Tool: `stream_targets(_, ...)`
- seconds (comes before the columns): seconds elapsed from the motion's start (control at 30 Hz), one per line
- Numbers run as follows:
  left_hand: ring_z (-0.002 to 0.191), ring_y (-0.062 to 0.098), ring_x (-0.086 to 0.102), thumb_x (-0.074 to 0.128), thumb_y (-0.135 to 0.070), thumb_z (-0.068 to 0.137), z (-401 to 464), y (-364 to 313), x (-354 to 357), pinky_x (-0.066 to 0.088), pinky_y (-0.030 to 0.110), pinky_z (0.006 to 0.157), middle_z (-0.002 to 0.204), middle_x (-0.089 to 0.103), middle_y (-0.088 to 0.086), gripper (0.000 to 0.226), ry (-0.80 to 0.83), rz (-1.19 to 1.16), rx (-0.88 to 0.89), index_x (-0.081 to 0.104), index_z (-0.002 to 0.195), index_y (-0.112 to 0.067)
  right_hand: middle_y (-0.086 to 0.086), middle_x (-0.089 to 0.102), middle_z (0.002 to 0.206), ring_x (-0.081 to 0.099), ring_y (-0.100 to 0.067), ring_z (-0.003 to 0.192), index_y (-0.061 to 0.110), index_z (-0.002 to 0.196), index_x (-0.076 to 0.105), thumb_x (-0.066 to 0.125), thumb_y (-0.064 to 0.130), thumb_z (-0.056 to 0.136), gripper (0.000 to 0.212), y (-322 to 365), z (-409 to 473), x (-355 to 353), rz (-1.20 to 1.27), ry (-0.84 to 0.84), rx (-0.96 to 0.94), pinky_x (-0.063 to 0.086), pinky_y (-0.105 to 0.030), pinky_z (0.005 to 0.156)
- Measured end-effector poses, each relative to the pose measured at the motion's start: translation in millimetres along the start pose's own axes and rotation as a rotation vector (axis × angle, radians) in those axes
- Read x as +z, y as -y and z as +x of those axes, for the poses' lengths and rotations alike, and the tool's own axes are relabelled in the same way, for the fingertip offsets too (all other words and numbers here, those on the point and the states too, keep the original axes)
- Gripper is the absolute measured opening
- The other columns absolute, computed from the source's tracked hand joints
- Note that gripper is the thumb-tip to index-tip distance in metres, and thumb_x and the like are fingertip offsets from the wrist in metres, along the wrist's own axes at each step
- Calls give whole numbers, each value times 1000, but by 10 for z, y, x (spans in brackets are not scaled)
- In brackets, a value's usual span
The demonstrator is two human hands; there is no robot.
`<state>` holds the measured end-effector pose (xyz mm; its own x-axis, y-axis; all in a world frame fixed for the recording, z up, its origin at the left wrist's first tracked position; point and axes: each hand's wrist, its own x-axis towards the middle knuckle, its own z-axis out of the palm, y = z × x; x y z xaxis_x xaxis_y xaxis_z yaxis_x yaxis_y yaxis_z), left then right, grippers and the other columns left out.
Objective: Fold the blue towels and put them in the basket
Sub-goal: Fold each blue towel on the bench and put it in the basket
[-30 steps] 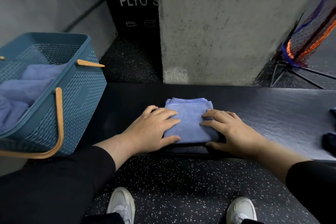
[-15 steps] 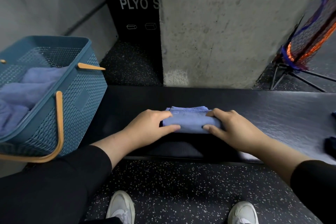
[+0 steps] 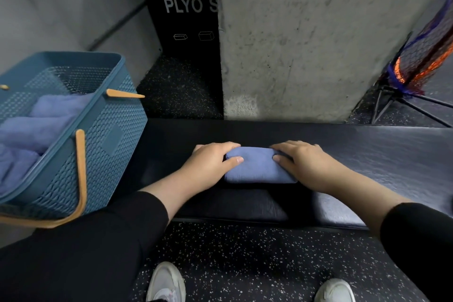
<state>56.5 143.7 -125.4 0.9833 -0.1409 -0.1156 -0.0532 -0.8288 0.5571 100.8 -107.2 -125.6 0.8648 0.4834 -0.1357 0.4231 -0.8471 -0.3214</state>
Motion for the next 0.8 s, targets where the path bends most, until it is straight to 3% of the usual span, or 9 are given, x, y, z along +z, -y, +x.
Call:
stream_targets(0.07,111,10,48,54,-41,100,14,-41,-47,30,29,103,113,61,-14,36,51,44,27,57,135,-32,10,57,130,50,-17,125,29,139,52,47,51,98,47,1,-14,-58,21,39,-25,39,-44,103)
stream_targets(0.23,121,13,49,57,-45,96,80,-76,-84,32,42,111,119,62,-12,39,197,128,52,59,132,-32,10,56,125,54,-10,115,28,139,51,72,54,83,65,87,-16,-223,167,210,12,41,-26,100)
stream_targets(0.33,105,12,53,63,-45,91,74,-98,-96,40,42,103,99,58,-16,24,224,109,52,65,110,-31,11,61,121,58,-8,107,32,134,52,76,51,79,63,160,-25,-259,187,275,49,47,-26,93)
stream_targets(0.43,99,11,54,68,-44,83,27,-129,-120,45,37,95,99,58,-15,16,191,54,53,59,93,-35,13,65,103,61,-5,92,34,118,59,78,48,77,47,175,-52,-273,180,290,44,51,-24,81)
stream_targets(0.57,70,5,53,73,-36,77,-123,-199,-280,48,36,71,78,61,-12,17,102,-255,33,59,83,-29,12,66,85,57,0,73,36,97,61,79,40,76,27,270,-110,-351,280,243,30,46,-16,64)
stream_targets(0.7,81,6,60,80,-25,81,-303,-309,-552,52,35,79,92,70,7,26,-43,-576,57,64,101,-19,15,72,98,65,-1,89,36,109,64,81,35,80,34,509,-191,-577,494,237,-25,51,-21,79)
stream_targets(0.8,85,5,62,80,-16,85,-484,-424,-847,50,20,78,93,68,2,31,-184,-758,26,64,112,-14,5,75,99,70,-11,93,29,106,70,76,36,78,30,846,-267,-804,673,186,-72,55,-27,81)
